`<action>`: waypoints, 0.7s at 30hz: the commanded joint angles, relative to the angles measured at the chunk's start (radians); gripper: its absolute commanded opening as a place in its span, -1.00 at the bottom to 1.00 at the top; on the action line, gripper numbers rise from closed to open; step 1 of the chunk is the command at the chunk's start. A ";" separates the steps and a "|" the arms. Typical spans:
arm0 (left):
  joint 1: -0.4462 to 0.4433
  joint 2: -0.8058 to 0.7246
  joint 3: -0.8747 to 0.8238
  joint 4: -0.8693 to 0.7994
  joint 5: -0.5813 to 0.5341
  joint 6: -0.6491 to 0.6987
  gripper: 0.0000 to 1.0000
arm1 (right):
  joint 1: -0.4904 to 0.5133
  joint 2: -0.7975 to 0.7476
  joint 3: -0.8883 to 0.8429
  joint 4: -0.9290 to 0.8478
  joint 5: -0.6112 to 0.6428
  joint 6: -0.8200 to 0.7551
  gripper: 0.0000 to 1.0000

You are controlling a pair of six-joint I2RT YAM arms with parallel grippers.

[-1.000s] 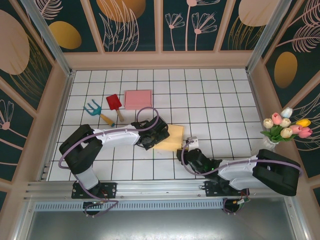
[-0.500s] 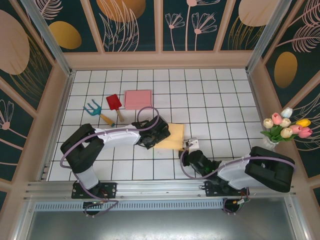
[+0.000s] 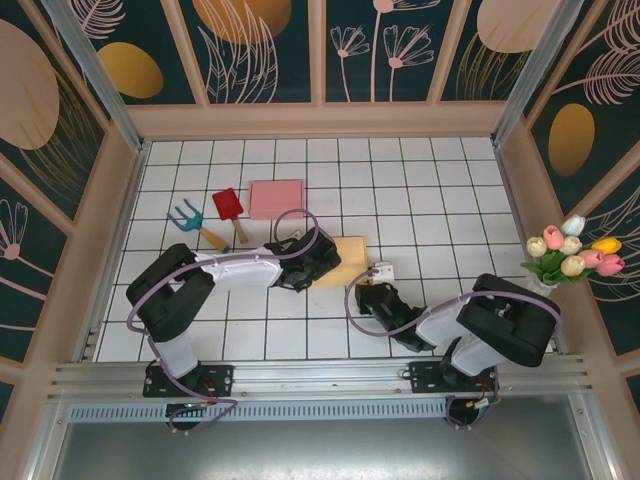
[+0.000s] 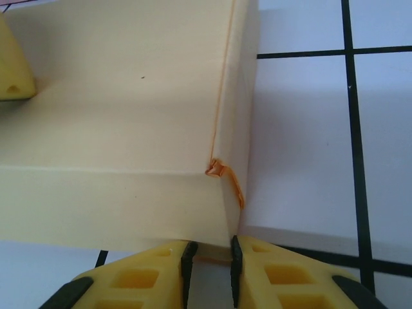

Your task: Fold the paper box

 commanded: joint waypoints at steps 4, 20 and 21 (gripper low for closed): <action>-0.024 0.075 -0.030 -0.157 0.099 0.030 0.74 | -0.040 -0.008 0.088 -0.124 -0.095 0.012 -0.39; -0.025 0.096 0.028 -0.200 0.063 0.012 0.74 | -0.039 -0.262 0.074 -0.307 -0.291 0.156 -0.65; -0.025 0.098 0.030 -0.198 0.067 0.012 0.74 | -0.042 -0.238 0.079 -0.290 -0.289 0.155 -0.66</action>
